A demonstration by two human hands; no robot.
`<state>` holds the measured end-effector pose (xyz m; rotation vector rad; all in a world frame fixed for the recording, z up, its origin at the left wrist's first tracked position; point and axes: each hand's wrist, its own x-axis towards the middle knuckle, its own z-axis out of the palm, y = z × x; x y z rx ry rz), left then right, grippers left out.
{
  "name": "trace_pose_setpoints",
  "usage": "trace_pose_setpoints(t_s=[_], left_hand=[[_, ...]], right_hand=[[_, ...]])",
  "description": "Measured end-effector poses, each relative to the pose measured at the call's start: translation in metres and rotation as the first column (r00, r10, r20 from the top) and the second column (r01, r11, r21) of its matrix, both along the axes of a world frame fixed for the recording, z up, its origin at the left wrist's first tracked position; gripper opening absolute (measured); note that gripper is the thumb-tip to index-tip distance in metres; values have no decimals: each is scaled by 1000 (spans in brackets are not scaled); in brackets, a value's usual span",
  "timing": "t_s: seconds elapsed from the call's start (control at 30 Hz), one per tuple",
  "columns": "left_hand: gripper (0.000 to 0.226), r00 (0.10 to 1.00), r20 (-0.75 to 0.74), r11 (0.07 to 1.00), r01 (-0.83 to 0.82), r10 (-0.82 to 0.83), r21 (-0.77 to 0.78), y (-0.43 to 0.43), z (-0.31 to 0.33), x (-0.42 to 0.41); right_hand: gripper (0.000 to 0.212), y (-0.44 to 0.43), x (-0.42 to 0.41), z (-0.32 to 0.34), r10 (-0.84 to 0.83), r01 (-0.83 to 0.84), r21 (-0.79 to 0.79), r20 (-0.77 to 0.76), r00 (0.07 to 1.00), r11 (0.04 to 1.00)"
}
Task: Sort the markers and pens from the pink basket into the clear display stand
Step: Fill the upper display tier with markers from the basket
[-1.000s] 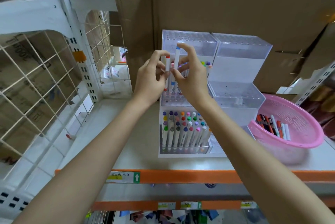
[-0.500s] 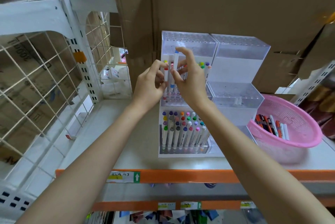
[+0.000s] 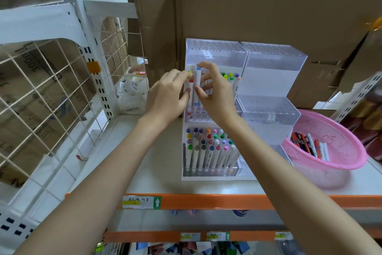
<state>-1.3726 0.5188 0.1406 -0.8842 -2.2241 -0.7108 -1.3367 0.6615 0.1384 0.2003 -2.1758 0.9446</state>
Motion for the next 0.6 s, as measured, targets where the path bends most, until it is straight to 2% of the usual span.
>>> trace_pose_setpoints(t_s=[0.27, 0.6], left_hand=[[42, 998, -51, 993, -26, 20, -118, -9, -1, 3], [44, 996, -70, 982, -64, 52, -175, -10, 0, 7]], right_hand=[[46, 4, 5, -8, -5, -6, 117, 92, 996, 993], [43, 5, 9, -11, -78, 61, 237, 61, 995, 970]])
